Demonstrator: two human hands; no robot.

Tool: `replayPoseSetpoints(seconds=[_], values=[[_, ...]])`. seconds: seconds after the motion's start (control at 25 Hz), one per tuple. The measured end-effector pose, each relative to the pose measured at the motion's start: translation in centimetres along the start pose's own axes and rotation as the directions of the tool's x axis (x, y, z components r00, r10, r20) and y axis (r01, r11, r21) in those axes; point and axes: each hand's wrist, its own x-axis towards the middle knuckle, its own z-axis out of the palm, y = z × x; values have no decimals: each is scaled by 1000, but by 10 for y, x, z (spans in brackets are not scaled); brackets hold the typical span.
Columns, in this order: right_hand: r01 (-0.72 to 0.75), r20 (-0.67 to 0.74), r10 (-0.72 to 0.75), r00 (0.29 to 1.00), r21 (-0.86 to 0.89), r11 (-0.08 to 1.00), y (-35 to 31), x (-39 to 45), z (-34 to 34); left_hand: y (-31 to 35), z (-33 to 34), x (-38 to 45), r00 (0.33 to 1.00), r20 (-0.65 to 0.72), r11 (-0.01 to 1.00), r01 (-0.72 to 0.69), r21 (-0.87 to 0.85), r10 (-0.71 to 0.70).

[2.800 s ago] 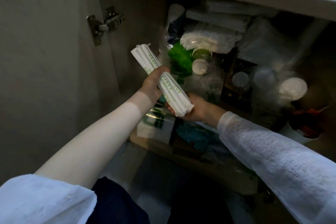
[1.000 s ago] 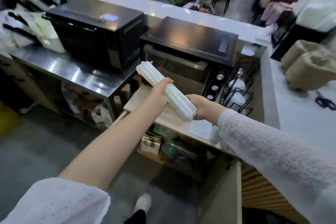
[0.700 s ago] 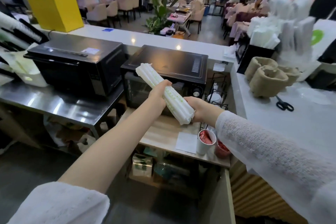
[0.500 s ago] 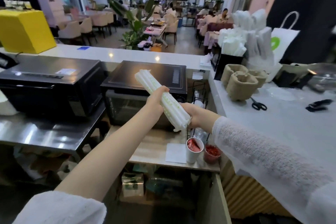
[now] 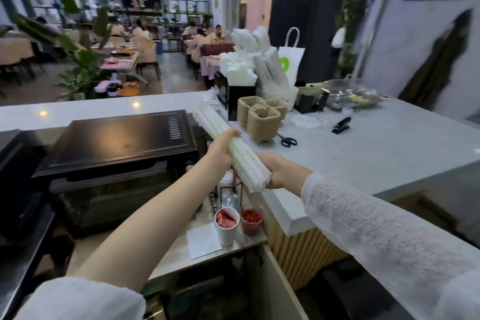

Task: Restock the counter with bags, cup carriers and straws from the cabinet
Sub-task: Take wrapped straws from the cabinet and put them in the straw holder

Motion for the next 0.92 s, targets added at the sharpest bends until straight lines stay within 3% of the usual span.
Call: replayPoseSetpoints(seconds=[0.36, 0.6, 0.76, 0.92], values=[[92, -204, -67, 977, 114, 989, -16, -71, -153, -69, 158, 1, 979, 189, 991, 52, 123, -75], [72, -204, -40, 978, 149, 986, -36, -113, -260, -122, 261, 7, 979, 171, 991, 93, 92, -108], [60, -246, -37, 968, 85, 995, -50, -129, -329, -154, 324, 9, 975, 172, 988, 127, 84, -140], [68, -247, -26, 969, 165, 984, -55, -128, -377, -174, 367, 23, 970, 187, 984, 139, 115, -158]])
